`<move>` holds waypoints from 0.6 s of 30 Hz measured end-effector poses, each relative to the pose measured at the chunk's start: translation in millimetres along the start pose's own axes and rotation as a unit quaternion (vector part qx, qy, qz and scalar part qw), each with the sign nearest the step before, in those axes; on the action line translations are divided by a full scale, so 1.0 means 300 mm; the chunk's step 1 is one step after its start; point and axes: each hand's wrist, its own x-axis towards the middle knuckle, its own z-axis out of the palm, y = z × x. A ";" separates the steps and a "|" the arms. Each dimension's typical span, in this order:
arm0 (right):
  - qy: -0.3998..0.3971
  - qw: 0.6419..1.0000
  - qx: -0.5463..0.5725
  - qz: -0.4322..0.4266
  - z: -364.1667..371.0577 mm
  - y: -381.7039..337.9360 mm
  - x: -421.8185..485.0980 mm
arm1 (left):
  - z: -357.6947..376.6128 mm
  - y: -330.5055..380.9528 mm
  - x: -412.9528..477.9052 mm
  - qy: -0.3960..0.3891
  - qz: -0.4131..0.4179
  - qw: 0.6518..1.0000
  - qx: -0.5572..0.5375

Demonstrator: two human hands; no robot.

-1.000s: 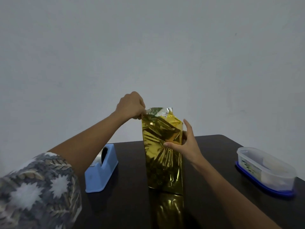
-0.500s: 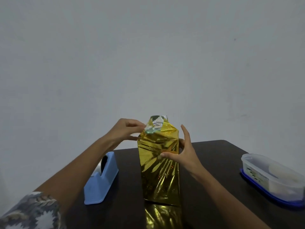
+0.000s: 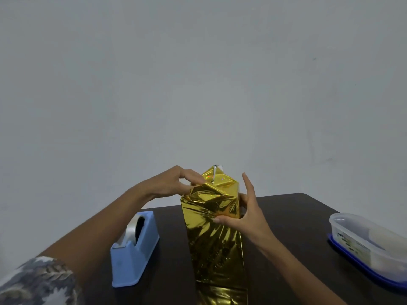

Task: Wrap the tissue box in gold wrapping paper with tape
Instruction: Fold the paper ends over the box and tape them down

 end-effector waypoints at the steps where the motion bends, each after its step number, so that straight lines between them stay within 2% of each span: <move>1: 0.000 1.000 -0.004 -0.003 0.001 0.000 -0.001 | -0.004 0.000 0.002 -0.009 0.003 1.000 0.006; 6: -0.004 1.000 0.001 -0.001 0.000 -0.001 -0.003 | -0.012 0.005 0.013 -0.030 0.023 0.999 0.027; 11: -0.014 1.000 -0.007 -0.005 -0.005 -0.011 -0.005 | -0.029 0.018 0.020 -0.069 0.000 0.995 0.076; 18: -0.019 1.000 -0.019 -0.004 0.000 -0.027 -0.012 | -0.026 0.007 0.014 -0.076 -0.003 0.993 0.095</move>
